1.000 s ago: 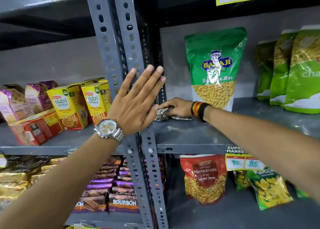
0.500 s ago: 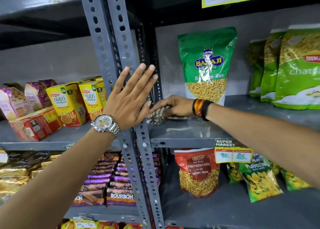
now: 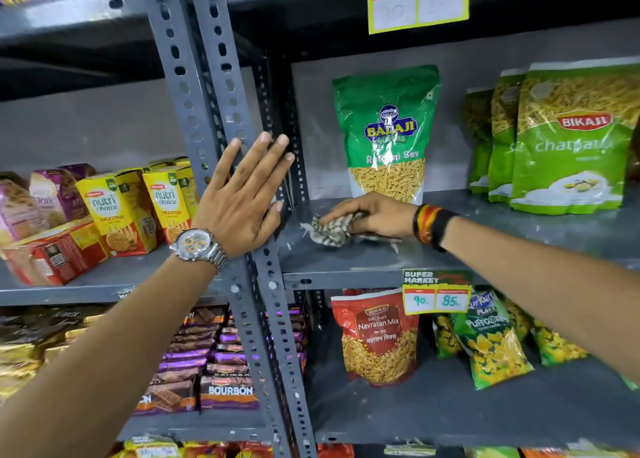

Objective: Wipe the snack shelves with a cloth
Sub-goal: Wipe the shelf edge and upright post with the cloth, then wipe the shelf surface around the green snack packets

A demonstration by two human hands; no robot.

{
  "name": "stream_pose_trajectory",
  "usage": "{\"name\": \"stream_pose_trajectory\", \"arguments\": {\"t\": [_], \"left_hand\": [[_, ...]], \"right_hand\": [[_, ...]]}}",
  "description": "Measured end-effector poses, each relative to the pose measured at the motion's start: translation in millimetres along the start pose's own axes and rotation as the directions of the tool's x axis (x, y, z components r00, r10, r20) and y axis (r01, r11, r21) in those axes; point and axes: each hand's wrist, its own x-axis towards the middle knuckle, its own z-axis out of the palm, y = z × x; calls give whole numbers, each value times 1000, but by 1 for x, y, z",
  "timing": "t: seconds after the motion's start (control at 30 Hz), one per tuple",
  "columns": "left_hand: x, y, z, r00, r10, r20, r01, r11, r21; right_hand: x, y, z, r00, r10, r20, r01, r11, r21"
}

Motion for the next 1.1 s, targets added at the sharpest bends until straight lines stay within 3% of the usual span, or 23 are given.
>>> {"name": "stream_pose_trajectory", "arguments": {"t": [0.2, 0.37, 0.53, 0.67, 0.77, 0.9, 1.03, 1.1], "left_hand": [[-2, -1, -2, 1000, -2, 2, 2, 1000, 0], [-2, 1, -1, 1000, -10, 11, 10, 1000, 0], [0, 1, 0, 1000, -13, 20, 13, 1000, -4], [-3, 0, 0, 999, -14, 31, 14, 1000, 4], [-1, 1, -2, 999, -11, 38, 11, 1000, -6], [-1, 2, -1, 999, -21, 37, 21, 1000, -4], [0, 2, -3, 999, -23, 29, 23, 999, -22], [-1, 2, -4, 999, -24, 38, 25, 999, -20]], "right_hand": [[2, 10, 22, 998, 36, -51, -44, 988, -151], [-57, 0, 11, 995, 23, 101, -20, 999, -30], [-47, 17, -15, 983, 62, -176, -67, 998, -23], [-30, 39, -2, 968, 136, -210, -166, 978, -128], [-53, 22, 9, 988, 86, -130, -107, 979, -172], [-90, -8, 3, 997, 50, 67, -45, 997, -64], [-64, 19, -26, 963, 126, -239, -150, 985, -87], [-52, 38, -28, 939, 188, -289, -239, 959, -151]]}}
